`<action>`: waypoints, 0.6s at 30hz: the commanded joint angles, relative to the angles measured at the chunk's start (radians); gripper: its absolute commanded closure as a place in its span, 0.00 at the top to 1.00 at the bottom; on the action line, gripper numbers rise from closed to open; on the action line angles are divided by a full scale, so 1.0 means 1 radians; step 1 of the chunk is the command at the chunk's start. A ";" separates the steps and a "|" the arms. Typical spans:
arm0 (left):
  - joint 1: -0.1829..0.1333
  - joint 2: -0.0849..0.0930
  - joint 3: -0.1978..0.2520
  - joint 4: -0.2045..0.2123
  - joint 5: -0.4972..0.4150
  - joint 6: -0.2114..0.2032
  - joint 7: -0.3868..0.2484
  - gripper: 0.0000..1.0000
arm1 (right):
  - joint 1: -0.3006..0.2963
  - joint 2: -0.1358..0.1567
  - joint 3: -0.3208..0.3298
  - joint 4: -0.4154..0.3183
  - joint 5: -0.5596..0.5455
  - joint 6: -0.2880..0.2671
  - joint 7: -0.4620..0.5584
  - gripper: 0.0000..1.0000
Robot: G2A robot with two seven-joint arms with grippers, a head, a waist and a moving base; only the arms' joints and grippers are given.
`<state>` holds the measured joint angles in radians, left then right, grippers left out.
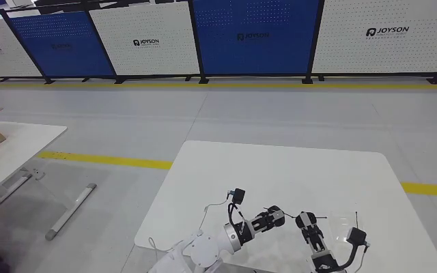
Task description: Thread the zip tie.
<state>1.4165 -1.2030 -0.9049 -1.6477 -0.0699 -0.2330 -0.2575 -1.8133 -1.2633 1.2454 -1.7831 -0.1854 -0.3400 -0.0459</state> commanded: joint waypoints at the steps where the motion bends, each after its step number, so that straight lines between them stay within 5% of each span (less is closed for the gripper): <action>1: -0.002 -0.001 0.001 0.003 0.001 0.002 0.002 0.00 | 0.000 0.001 0.000 0.000 0.000 0.000 -0.001 0.13; 18: -0.006 -0.002 0.003 0.010 -0.004 0.003 0.004 0.00 | 0.003 0.005 -0.004 0.005 -0.010 0.000 -0.016 0.00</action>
<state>1.4106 -1.2050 -0.9016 -1.6368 -0.0741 -0.2289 -0.2527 -1.8110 -1.2585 1.2415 -1.7785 -0.1941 -0.3400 -0.0619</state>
